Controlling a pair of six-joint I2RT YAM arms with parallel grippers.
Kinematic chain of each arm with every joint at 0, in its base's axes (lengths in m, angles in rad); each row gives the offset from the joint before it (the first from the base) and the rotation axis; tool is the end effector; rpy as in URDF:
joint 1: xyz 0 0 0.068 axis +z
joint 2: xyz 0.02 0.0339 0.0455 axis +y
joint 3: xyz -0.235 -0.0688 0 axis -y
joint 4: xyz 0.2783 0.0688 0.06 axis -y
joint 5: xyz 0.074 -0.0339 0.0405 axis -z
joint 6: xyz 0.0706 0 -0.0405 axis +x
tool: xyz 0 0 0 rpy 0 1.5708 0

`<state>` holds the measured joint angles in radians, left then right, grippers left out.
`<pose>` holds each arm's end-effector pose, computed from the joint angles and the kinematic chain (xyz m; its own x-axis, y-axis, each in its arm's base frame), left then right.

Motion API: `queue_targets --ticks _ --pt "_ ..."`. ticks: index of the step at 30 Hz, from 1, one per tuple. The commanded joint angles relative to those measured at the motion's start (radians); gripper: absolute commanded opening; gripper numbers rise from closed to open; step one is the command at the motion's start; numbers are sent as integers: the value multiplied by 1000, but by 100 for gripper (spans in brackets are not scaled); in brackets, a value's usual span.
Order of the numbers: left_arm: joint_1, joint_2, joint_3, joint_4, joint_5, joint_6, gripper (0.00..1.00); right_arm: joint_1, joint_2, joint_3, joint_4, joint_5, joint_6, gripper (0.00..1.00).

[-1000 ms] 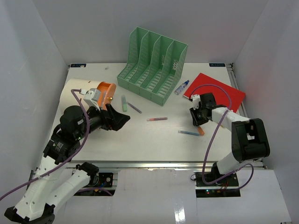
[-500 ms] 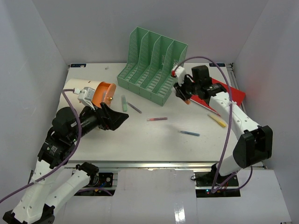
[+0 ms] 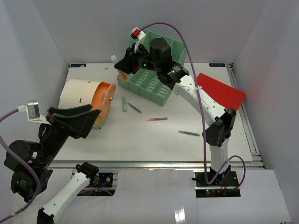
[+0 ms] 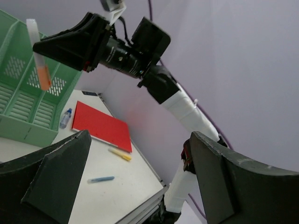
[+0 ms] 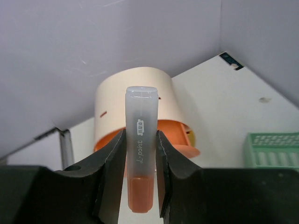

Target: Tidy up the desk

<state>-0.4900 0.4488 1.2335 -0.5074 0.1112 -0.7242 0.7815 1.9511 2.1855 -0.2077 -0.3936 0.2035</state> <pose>0.0858 -0.0547 0.4940 -0.1914 -0.6442 -0.7405 0.5809 0.5338 -0.6145 0.3381 0.3736 0.4584 -0.1679 0.0963 -0.9811 -0.9074 0.3738 0.1920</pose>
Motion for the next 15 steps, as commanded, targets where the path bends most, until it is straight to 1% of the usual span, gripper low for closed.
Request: queue_targets --ticks 1,4,6,7,10,13,15 --pt "1 -18 -2 1 -91 -28 98 76 98 81 153 63 384 8" --pt "1 -44 -31 -2 -119 -38 98 148 167 178 82 212 428 8" --pt "2 -58 -51 -10 -144 -43 98 176 208 228 46 301 475 8" --pt "2 -64 -53 -14 -151 -44 98 177 223 243 42 319 498 8" --pt "2 -68 -67 -29 -160 -41 98 174 245 247 36 329 558 8" --pt "2 -66 -78 -33 -163 -37 98 175 249 195 33 320 630 8" --pt "2 -62 -83 -33 -162 -34 98 183 252 149 33 315 648 8"
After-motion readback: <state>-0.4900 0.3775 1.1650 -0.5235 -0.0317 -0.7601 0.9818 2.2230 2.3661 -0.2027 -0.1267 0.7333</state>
